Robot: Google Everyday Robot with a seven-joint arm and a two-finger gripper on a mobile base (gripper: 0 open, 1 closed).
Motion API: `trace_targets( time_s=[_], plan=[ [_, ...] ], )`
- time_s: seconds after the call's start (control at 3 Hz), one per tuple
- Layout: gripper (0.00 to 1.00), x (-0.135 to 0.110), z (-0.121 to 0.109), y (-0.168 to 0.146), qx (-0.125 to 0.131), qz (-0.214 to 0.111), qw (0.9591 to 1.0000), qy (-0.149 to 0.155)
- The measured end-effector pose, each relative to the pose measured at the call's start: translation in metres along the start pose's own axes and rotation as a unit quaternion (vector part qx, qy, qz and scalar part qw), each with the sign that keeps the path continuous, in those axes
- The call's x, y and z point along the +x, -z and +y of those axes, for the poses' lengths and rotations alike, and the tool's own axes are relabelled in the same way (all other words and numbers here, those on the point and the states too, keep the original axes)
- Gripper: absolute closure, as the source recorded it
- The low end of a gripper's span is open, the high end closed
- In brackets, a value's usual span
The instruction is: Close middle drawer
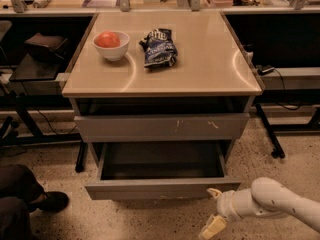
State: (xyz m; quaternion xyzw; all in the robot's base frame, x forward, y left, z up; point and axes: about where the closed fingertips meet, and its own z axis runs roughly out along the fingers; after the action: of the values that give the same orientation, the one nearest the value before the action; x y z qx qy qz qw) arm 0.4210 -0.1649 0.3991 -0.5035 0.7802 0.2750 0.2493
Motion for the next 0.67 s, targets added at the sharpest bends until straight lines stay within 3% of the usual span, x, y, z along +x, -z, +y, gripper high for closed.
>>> trace_targets(
  time_s=[0.33,0.67],
  plan=[
    [0.00,-0.0175,-0.0184,0.0018,0.006,0.003,1.0000,0.004],
    [0.00,-0.0175,-0.0184,0.0018,0.006,0.003,1.0000,0.004]
  ],
)
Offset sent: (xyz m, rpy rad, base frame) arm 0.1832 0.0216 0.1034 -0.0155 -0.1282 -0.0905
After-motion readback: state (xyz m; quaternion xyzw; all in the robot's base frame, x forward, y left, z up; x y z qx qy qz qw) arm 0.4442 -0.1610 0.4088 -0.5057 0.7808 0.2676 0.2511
